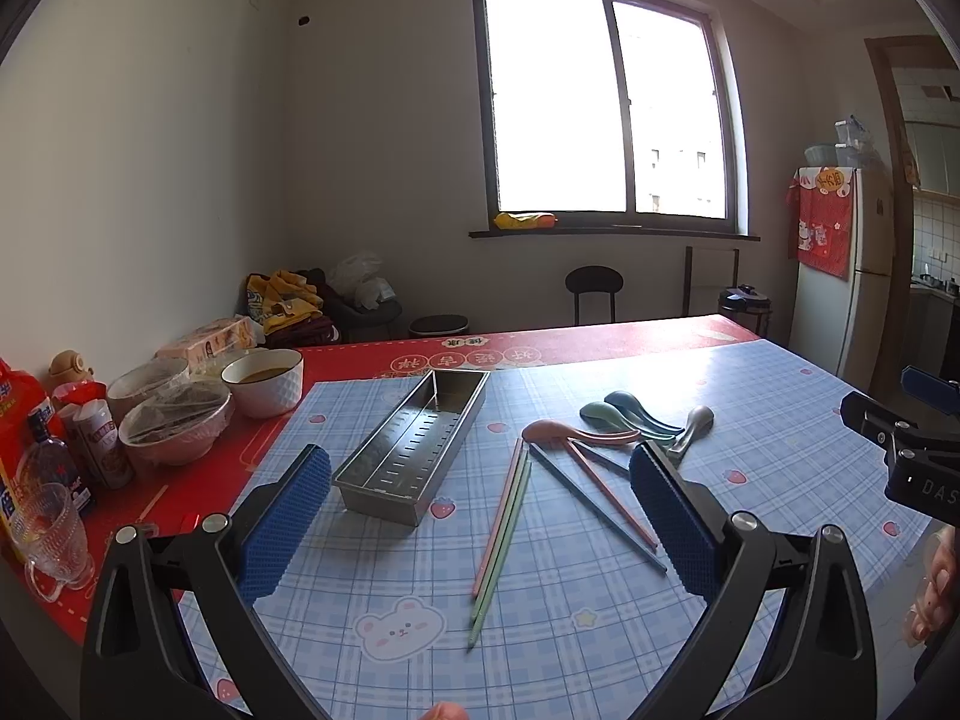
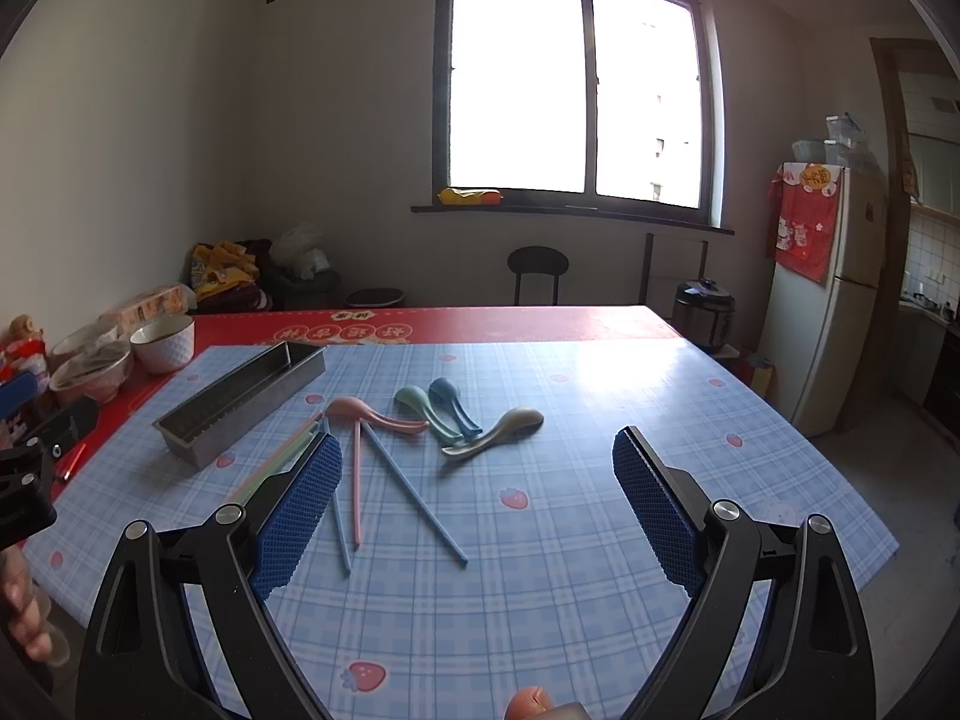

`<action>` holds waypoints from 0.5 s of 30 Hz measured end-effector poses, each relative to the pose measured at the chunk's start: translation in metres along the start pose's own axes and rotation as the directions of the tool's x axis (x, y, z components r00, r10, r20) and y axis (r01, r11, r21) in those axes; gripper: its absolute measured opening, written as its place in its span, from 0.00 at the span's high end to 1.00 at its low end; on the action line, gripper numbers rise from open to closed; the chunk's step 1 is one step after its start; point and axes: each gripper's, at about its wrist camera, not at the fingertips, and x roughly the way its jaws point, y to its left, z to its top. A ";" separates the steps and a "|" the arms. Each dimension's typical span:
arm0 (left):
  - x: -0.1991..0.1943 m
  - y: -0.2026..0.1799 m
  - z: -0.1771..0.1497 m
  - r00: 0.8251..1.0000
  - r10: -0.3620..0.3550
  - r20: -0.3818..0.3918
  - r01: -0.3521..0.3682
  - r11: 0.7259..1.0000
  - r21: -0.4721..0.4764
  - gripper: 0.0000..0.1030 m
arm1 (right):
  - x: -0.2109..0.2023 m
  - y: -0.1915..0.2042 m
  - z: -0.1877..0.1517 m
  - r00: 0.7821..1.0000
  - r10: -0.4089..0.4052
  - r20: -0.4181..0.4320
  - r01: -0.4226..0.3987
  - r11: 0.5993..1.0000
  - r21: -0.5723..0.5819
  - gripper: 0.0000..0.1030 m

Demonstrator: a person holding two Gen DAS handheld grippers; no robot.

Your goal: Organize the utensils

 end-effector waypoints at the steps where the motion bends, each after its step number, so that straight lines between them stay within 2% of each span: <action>1: -0.001 0.000 -0.002 1.000 0.000 0.003 0.000 1.000 -0.001 0.05 | 0.000 0.001 -0.001 1.000 0.000 0.001 0.000 1.000 0.000 0.14; 15: -0.010 0.000 0.007 1.000 -0.001 0.007 0.001 1.000 -0.004 0.05 | 0.002 -0.003 0.001 1.000 -0.006 0.001 0.006 1.000 0.002 0.14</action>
